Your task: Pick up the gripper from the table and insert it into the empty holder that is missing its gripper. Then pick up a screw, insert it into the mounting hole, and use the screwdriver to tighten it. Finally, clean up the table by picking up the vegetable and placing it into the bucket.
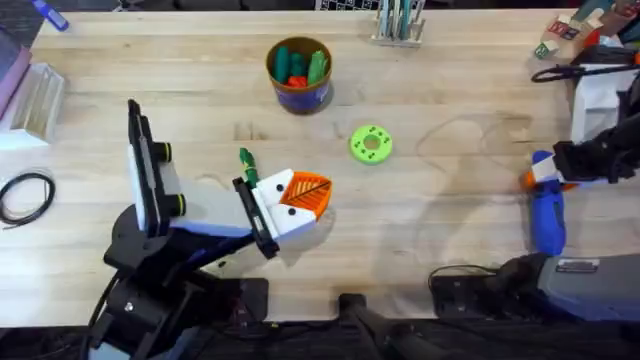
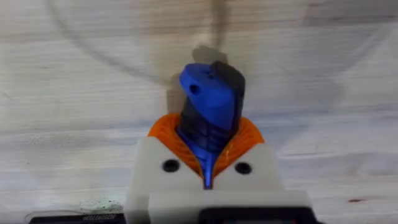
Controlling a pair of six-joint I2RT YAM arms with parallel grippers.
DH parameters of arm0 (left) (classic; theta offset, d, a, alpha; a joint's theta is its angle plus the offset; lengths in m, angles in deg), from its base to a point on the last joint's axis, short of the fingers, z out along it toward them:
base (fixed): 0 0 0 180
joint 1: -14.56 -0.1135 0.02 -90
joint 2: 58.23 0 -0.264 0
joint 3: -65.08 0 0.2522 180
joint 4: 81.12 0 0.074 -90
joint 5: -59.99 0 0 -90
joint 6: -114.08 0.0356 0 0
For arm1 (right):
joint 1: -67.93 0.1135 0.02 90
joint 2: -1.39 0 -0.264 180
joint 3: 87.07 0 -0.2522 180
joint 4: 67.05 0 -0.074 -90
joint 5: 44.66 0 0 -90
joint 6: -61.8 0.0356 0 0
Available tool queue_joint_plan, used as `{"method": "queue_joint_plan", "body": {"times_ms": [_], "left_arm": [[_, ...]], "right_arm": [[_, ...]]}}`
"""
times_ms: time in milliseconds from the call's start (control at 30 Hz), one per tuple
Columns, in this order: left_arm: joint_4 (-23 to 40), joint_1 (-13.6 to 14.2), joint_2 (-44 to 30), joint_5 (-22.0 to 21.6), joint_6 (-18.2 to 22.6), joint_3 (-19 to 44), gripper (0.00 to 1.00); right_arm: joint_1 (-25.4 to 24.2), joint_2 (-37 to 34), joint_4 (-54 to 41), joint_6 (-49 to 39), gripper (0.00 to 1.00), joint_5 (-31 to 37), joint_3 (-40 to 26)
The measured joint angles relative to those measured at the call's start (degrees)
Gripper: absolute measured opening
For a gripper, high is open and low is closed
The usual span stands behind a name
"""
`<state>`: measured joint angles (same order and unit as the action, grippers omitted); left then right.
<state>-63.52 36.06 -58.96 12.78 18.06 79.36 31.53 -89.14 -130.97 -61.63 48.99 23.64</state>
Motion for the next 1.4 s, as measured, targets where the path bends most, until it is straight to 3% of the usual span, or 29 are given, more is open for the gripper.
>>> {"method": "queue_joint_plan", "body": {"times_ms": [200, 333, 567, 767, 1000, 1167, 1400], "left_arm": [[0.0, 0.0, 0.0, 0.0, 0.0, 0.0, 0.005], [0.0, 0.0, 0.0, 0.0, 0.0, 0.0, 0.005], [0.0, 0.0, 0.0, 0.0, 0.0, 0.0, 0.005], [0.0, 0.0, 0.0, 0.0, 0.0, 0.0, 0.005], [0.0, 0.0, 0.0, 0.0, 0.0, 0.0, 0.005], [0.0, 0.0, 0.0, 0.0, 0.0, 0.0, 0.005], [0.0, 0.0, 0.0, 0.0, 0.0, 0.0, 0.005]], "right_arm": [[0.0, 9.1, 1.3, 2.4, 0.025, -0.9, 0.2], [0.4, 16.1, 1.8, 5.1, 0.025, -6.9, 0.2], [8.2, 29.9, 8.3, 13.0, 0.025, -12.6, 0.2], [19.7, 42.3, 17.6, 22.1, 0.025, -14.2, 0.5], [34.4, 51.4, 42.5, 33.9, 0.025, -18.6, 9.8], [48.1, 50.3, 59.0, 41.2, 0.025, -22.8, 15.6], [67.2, 44.8, 76.2, 44.4, 0.025, -25.2, 16.3]]}}
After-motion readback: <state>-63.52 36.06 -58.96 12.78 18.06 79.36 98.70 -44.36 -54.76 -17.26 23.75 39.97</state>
